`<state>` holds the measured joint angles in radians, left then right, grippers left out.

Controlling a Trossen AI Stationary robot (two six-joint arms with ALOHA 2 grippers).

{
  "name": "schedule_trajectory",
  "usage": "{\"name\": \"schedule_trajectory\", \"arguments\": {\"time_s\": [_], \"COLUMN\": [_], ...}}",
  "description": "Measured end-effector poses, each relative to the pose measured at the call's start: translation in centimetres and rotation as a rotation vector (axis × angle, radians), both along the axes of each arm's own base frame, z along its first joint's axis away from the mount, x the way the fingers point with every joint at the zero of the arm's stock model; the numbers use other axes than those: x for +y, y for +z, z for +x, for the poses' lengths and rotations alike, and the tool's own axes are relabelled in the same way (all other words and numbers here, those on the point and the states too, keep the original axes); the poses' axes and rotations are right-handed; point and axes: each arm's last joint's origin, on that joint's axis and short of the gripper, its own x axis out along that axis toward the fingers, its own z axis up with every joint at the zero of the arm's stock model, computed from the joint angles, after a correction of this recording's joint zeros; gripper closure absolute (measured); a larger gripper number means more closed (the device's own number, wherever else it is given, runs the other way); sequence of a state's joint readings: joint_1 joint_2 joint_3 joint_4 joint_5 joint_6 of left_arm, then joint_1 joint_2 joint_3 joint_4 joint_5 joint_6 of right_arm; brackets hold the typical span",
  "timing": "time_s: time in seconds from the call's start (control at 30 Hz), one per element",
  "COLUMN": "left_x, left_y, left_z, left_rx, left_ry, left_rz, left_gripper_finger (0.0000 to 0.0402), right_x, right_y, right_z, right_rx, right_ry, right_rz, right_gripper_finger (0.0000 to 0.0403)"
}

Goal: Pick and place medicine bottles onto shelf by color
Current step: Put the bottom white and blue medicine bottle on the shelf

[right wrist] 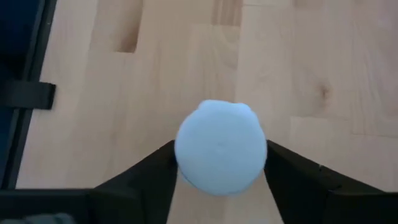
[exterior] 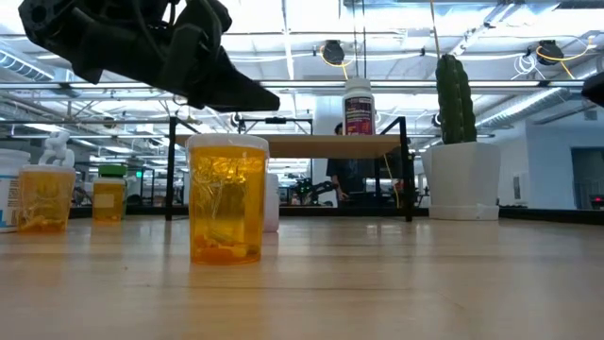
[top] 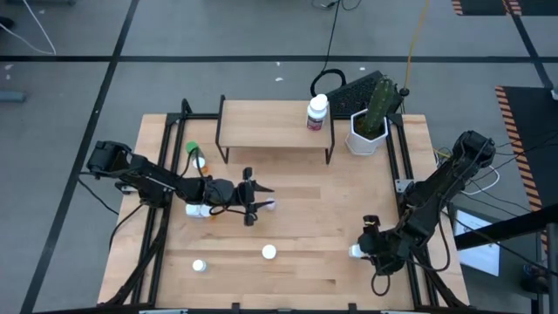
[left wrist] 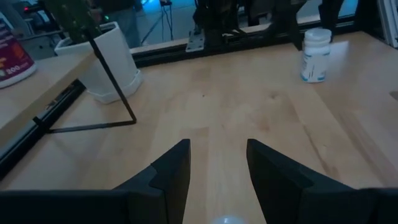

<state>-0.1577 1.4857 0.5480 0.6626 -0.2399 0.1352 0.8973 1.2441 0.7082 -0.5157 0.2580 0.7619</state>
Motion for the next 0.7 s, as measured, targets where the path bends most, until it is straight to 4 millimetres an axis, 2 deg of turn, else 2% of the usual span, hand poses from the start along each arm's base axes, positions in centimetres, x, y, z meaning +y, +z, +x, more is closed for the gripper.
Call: {"name": "schedule_trajectory", "arguments": {"time_s": [0.17,0.33,0.5,0.7], "left_x": [0.2,0.4,0.2,-0.2], "left_y": [0.5,1.0,1.1,1.1], "left_z": [0.2,0.3,0.3,0.2], "left_rx": [-0.058,-0.108,-0.119,-0.117], "left_ry": [0.017,0.023,0.012,-0.005], "left_rz": [-0.010,-0.017,-0.043,-0.047], "left_gripper_finger": [0.0241,0.0241,0.0241,0.0241], "right_x": [-0.5,-2.8,-7.8,-15.8], "right_y": [0.7,4.4,9.6,15.6], "right_z": [0.9,3.6,6.1,9.0], "right_rx": [-0.061,-0.200,-0.242,-0.290], "right_ry": [0.042,0.103,0.110,0.055], "right_rz": [0.002,-0.060,-0.248,-0.476], "right_gripper_finger": [0.0240,0.0240,0.0233,0.0238]}}
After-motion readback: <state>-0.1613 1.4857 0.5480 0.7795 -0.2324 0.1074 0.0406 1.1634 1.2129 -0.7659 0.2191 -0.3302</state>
